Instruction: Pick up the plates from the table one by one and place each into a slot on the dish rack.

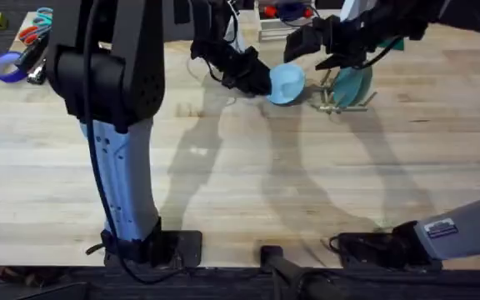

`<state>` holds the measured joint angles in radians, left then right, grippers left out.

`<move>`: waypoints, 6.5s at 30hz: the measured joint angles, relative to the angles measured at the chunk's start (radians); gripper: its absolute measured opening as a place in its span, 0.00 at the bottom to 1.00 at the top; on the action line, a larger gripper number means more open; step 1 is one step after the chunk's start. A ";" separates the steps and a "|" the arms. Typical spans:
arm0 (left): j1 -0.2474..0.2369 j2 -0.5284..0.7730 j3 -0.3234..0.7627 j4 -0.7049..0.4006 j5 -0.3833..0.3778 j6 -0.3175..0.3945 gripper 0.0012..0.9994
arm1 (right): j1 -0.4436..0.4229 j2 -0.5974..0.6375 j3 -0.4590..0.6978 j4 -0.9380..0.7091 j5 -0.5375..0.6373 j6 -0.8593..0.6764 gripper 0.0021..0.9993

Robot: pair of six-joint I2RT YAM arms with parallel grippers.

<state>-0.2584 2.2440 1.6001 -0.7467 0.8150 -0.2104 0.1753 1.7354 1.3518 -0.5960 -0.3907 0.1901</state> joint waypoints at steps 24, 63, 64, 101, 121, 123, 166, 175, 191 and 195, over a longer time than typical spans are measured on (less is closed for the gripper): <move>0.000 0.000 0.000 0.000 0.000 0.000 0.04 | 0.000 0.054 0.000 0.058 -0.045 -0.042 0.95; 0.000 0.000 0.000 0.000 0.000 0.000 0.04 | 0.029 0.139 0.002 0.126 -0.067 -0.041 0.94; 0.000 0.000 0.000 0.000 0.000 0.000 0.04 | 0.029 0.139 0.002 0.126 -0.066 -0.041 0.94; 0.004 -0.013 0.003 -0.024 -0.022 0.002 0.04 | 0.011 0.143 0.001 0.132 -0.025 -0.045 0.03; 0.048 -0.547 -0.014 -0.296 -0.425 0.145 0.04 | 0.035 -0.125 0.001 -0.005 -0.048 -0.145 0.03; 0.048 -0.605 -0.014 -0.333 -0.456 0.156 0.04 | 0.035 -0.164 0.001 -0.029 -0.044 -0.156 0.03; 0.048 -1.183 -0.014 -0.604 -0.750 0.185 0.04 | 0.035 -0.632 0.119 -0.475 0.391 -0.379 0.03; 0.048 -1.183 -0.014 -0.604 -0.756 0.185 0.04 | 0.035 -0.632 0.119 -0.442 0.429 -0.438 0.03; 0.048 -1.183 -0.014 -0.604 -0.768 0.185 0.04 | 0.035 -0.625 0.119 -0.384 0.440 -0.483 0.03; 0.048 -1.183 -0.014 -0.604 -0.768 0.185 0.04 | 0.035 -0.596 0.120 -0.374 0.440 -0.483 0.03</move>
<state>-0.2104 1.0615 1.5864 -1.3510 0.0471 -0.0254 0.2103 1.1396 1.4715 -0.9705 0.0490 -0.2932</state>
